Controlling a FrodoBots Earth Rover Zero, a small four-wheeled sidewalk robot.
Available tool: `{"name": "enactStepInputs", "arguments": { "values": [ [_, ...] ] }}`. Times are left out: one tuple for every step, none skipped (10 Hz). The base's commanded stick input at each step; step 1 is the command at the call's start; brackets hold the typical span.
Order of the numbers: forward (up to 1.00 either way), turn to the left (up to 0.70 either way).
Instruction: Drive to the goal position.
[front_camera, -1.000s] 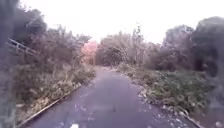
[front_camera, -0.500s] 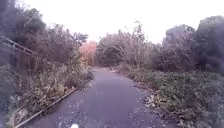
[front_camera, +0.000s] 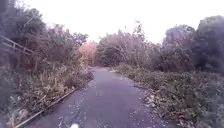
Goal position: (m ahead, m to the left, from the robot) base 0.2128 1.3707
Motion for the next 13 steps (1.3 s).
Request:
{"name": "enactStepInputs", "arguments": {
  "values": [
    [0.7, 0.0],
    [0.7, 0.0],
    [0.7, 0.0],
    [0.7, 0.0],
    [0.7, 0.0],
    [0.7, 0.0],
    [0.7, 0.0],
    [0.7, 0.0],
    [0.7, 0.0],
    [0.7, 0.0],
    [0.7, 0.0],
    [0.7, 0.0],
    [0.7, 0.0]
  ]
}}
